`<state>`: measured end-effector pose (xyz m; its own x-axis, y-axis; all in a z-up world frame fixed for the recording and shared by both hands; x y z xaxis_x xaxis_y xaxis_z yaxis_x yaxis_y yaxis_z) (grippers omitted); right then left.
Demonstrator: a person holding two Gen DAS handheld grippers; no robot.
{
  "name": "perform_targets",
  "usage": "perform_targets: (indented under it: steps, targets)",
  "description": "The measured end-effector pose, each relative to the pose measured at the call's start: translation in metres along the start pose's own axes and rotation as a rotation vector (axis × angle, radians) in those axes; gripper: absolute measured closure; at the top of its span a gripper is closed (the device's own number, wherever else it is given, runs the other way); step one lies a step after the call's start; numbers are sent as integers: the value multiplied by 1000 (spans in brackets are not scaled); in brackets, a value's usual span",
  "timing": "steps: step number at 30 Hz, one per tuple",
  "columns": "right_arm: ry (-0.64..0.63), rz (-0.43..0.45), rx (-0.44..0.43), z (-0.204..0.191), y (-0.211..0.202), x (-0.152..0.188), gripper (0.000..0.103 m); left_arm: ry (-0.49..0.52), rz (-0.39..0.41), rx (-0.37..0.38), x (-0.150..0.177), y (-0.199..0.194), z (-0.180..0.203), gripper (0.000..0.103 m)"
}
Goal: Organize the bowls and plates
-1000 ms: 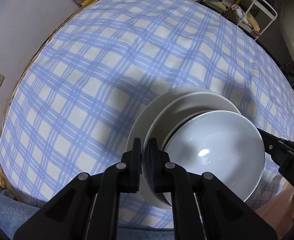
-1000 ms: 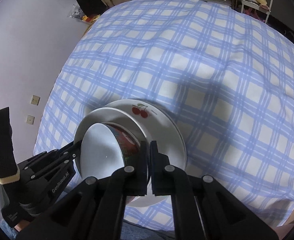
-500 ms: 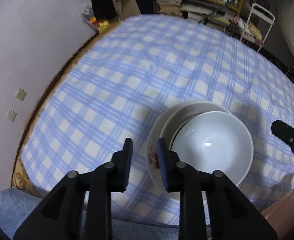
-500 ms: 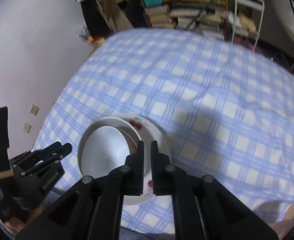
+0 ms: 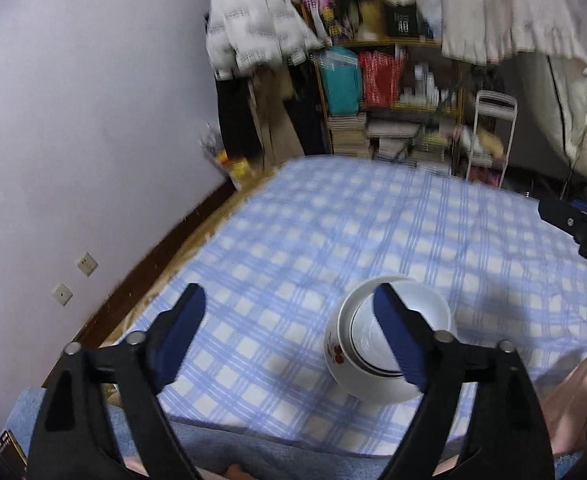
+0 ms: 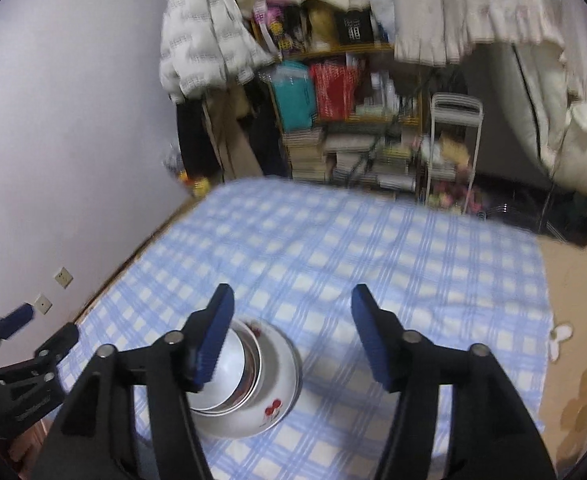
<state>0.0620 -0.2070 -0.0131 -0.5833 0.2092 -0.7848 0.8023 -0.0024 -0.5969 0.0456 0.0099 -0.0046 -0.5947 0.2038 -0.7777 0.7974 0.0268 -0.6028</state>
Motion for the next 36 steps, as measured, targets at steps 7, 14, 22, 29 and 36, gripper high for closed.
perform_targets:
  steps: [7, 14, 22, 29, 36]
  targets:
    - [-100, 187, -2, -7, -52, 0, 16, -24, 190, -46, 11, -49, -9, 4]
    - [-160, 318, 48, -8, -68, 12, 0, 0, 235, -23, 30, -55, 0, 3]
    - [-154, 315, 79, 7, -58, 33, 0, -68, 210, 5, 34, -37, -2, 3]
    - [-172, 272, 105, 15, -43, 45, 0, -89, 181, 3, 35, -25, -5, 3]
    - [-179, 263, 102, 15, -38, 49, 0, -113, 180, -8, 36, -18, -5, 3]
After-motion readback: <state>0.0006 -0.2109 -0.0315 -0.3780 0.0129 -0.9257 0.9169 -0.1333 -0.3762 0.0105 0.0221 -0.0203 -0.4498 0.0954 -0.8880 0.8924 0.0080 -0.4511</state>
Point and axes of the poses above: each gripper's, at about its wrist camera, not at the fingertips, and y roughly the way its jaws point, z to its right, x to its underside, the point moved 4 cm from there along y, roughly the way its jaws point, and after that the axes turned 2 degrees about z, right-handed, at the moved point
